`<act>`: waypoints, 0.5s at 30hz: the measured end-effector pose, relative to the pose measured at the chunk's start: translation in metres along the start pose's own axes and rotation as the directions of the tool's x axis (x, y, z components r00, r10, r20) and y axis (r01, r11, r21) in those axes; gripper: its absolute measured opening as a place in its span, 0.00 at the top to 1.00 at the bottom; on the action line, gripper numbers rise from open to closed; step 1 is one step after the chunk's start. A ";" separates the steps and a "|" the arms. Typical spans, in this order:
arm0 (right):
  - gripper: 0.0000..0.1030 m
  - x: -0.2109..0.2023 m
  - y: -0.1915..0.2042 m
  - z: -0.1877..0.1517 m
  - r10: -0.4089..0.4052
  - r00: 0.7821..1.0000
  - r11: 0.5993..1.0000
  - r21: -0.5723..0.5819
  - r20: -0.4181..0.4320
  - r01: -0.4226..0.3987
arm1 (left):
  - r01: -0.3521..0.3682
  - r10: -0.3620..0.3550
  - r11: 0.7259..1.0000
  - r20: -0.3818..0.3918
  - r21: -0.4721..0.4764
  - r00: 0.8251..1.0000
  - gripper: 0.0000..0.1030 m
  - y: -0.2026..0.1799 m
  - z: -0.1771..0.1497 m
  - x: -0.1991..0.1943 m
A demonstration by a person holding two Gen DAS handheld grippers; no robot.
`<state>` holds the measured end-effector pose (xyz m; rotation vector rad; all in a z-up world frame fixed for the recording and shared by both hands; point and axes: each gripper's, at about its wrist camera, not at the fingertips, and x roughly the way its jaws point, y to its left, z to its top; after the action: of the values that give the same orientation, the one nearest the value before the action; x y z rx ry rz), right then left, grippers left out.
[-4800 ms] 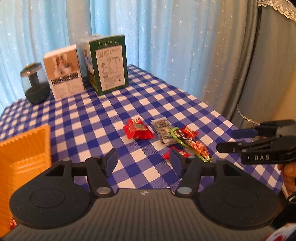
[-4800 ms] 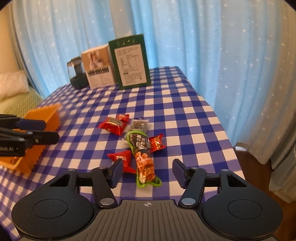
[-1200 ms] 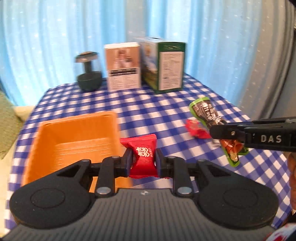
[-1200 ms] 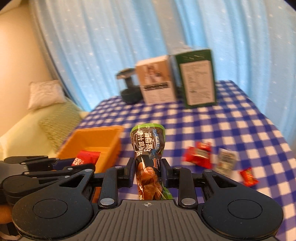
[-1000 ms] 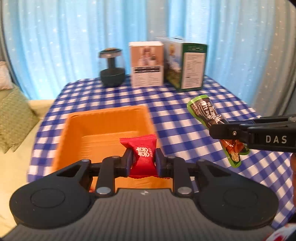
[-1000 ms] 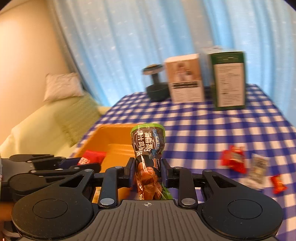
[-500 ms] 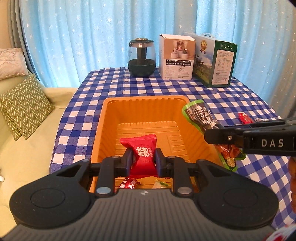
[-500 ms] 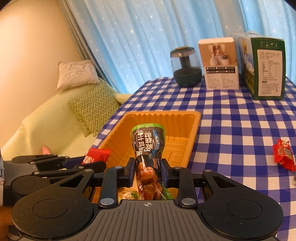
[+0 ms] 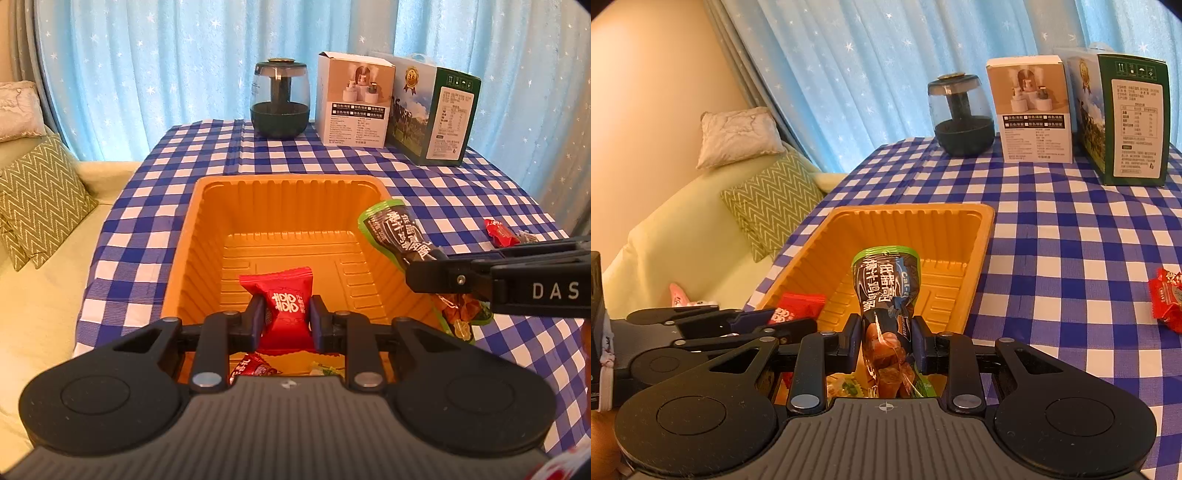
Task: Organize snacks
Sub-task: 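Carry the bag and red candy over the orange tray and open both tools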
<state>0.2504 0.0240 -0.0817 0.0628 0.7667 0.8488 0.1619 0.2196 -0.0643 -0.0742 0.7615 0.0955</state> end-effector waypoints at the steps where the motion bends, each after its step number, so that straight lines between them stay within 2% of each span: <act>1: 0.72 0.000 0.000 0.000 0.000 1.000 1.000 0.001 -0.001 0.000 | -0.001 0.001 1.000 -0.005 0.007 1.000 0.77 -0.001 0.000 0.001; 4: 0.72 0.001 0.000 -0.001 -0.003 1.000 1.000 0.006 -0.005 0.003 | -0.021 0.021 1.000 -0.005 0.023 1.000 0.76 0.000 0.000 0.001; 15: 0.72 0.005 0.003 -0.003 0.023 1.000 1.000 0.009 -0.014 -0.022 | -0.047 0.048 0.998 0.026 -0.041 0.999 0.74 0.020 -0.005 -0.024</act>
<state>0.2488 0.0285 -0.0862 0.0734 0.7847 0.8680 0.1394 0.2374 -0.0519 -0.0934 0.7350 0.1568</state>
